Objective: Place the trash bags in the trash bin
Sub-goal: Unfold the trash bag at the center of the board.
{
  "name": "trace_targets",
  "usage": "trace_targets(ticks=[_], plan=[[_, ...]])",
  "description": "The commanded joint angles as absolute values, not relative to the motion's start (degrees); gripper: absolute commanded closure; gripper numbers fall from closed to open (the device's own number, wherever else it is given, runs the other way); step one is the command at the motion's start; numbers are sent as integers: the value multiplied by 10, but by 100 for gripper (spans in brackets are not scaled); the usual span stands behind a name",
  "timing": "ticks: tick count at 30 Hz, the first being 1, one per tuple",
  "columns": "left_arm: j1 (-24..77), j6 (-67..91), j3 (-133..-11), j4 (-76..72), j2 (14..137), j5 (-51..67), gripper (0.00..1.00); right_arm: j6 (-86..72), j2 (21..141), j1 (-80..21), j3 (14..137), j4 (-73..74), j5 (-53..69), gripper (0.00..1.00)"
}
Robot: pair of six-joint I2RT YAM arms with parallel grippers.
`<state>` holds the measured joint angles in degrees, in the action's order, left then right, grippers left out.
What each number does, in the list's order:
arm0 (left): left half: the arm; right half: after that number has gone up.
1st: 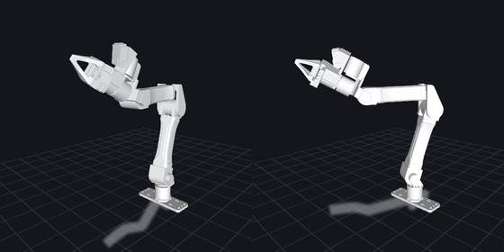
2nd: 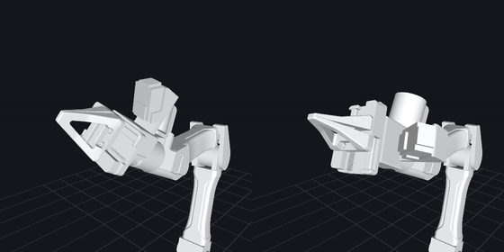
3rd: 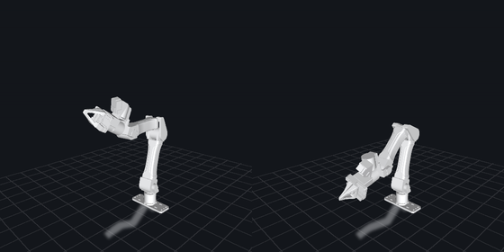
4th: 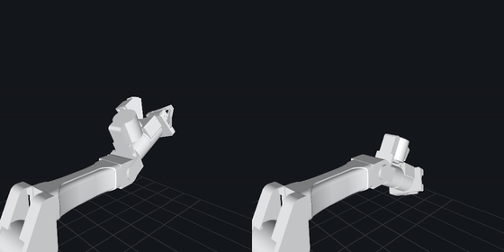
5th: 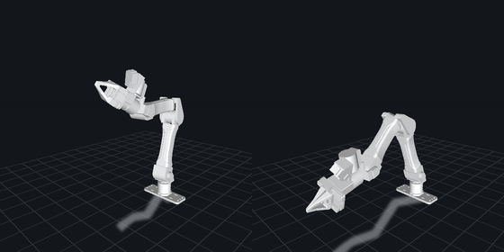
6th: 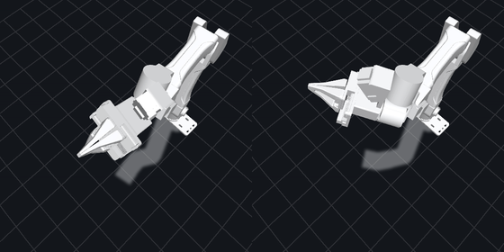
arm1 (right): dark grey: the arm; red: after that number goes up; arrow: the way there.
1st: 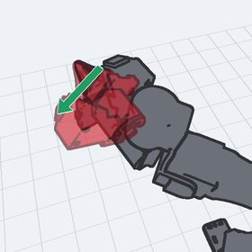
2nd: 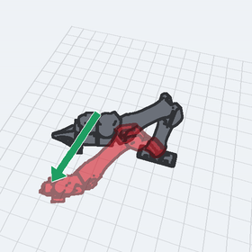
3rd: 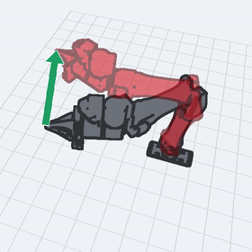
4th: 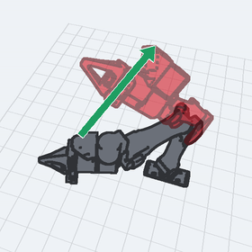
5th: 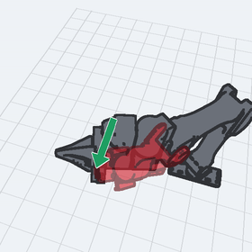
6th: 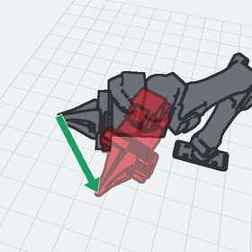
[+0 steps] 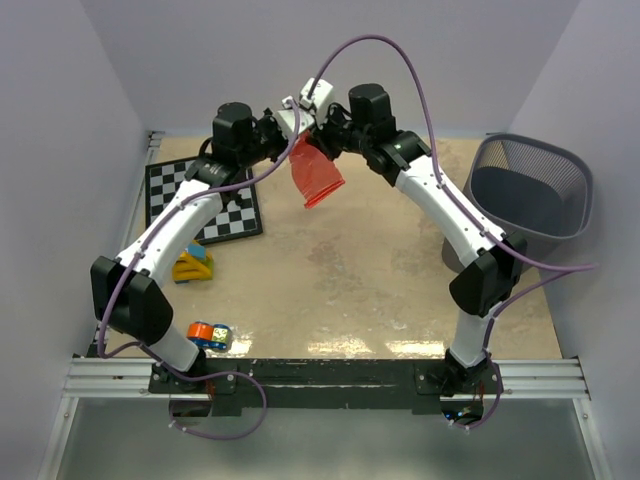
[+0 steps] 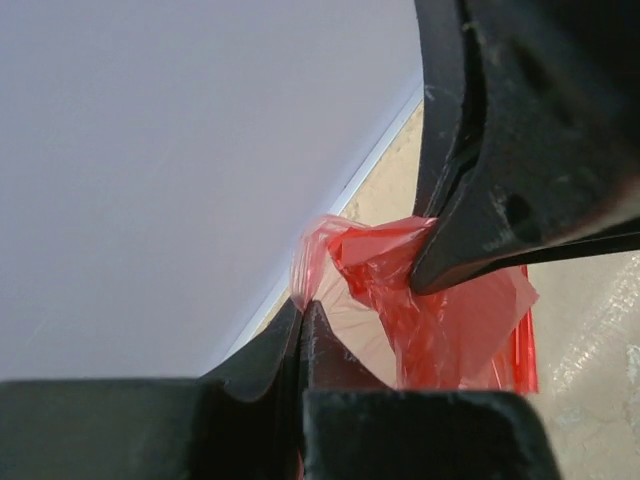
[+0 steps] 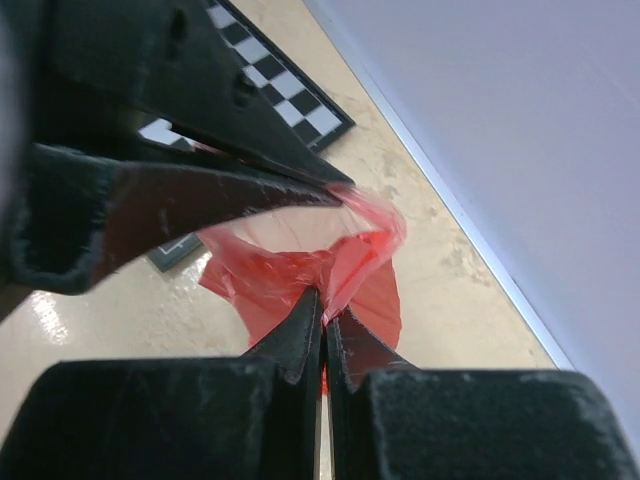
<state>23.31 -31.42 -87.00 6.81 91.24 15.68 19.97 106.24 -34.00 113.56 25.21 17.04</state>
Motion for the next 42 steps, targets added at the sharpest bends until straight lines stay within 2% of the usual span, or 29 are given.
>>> trace_targets(ticks=[1,3,4,6,7,12,14,18,22,29,33,34,35,38,39,40,42], plan=[[241,-319,-874,30,904,125,100,184,1029,-341,1135,246,91,100],[237,-290,-859,10,894,108,100,148,1018,-335,1115,241,68,100],[234,-268,-851,-15,888,99,100,122,1013,-329,1106,242,64,96],[226,-209,-831,-46,874,86,100,57,1010,-311,1096,250,65,59],[222,-177,-816,-63,862,80,100,29,1011,-297,1089,253,94,54],[220,-72,-754,-131,814,71,100,-26,1023,-270,1074,254,178,59],[220,-42,-748,-131,806,61,100,-26,1027,-266,1084,241,240,54],[220,24,-730,-142,793,17,100,-75,1031,-261,1085,175,389,39],[220,55,-729,-145,794,3,100,-128,1050,-260,1089,120,515,30],[220,71,-722,-161,790,9,100,-199,1087,-258,1113,55,563,24],[220,77,-707,-172,780,25,100,-219,1107,-258,1129,49,527,28],[220,77,-702,-176,776,28,100,-226,1111,-257,1132,43,526,33],[220,79,-697,-177,772,32,100,-226,1114,-257,1136,38,526,39],[219,67,-685,-164,765,58,100,-189,1128,-257,1157,47,513,74],[219,56,-684,-154,763,68,100,-164,1130,-257,1164,55,515,83],[219,37,-685,-146,764,81,100,-125,1133,-258,1174,73,519,87],[220,3,-692,-120,769,88,82,-30,1136,-259,1203,132,513,92]])
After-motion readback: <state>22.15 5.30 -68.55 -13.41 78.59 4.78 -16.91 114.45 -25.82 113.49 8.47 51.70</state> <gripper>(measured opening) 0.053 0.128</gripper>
